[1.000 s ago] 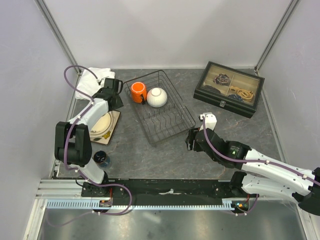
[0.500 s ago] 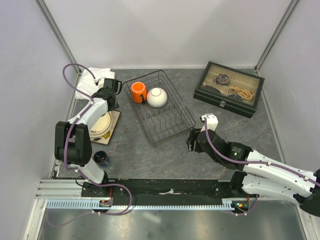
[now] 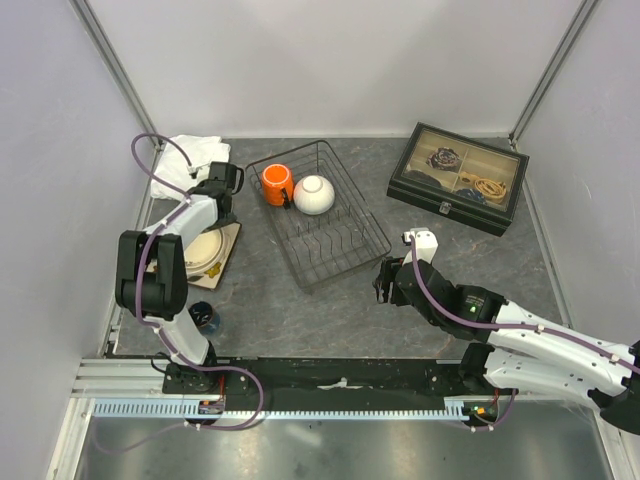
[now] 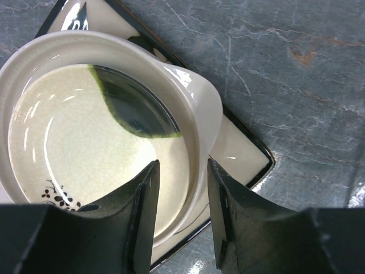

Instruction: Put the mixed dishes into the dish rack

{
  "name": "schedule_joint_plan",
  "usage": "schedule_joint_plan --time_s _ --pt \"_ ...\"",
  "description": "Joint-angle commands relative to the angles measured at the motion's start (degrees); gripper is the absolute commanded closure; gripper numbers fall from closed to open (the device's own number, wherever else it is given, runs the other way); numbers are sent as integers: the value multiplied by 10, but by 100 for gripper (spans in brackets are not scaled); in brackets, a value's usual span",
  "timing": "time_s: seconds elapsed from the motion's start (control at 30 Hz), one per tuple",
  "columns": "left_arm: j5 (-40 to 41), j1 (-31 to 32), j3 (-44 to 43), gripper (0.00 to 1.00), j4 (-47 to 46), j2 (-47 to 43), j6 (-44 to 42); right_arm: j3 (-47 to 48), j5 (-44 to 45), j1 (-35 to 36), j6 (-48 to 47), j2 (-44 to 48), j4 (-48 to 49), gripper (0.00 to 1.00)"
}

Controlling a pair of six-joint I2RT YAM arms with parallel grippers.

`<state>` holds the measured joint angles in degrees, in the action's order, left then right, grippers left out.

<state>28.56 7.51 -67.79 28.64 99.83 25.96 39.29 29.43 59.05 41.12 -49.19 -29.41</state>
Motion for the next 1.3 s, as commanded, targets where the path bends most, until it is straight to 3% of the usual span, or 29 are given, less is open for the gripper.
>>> schedule_joint_plan --time_s 0.0,0.53,0.67,0.8,1.27 --pt "10 -16 14 55 -11 -6 16 -4 11 1 -3 5 2 30" --pt "-10 -30 35 60 -25 5 17 0 8 1 -5 0 2 29" --pt "-12 -30 35 82 -27 10 15 0 9 1 -5 -1 2 30" --pt "-17 -30 38 97 -29 -1 15 1 11 1 -4 -4 2 29" --pt "-73 -6 30 98 -39 -53 23 -7 9 1 5 6 2 29"
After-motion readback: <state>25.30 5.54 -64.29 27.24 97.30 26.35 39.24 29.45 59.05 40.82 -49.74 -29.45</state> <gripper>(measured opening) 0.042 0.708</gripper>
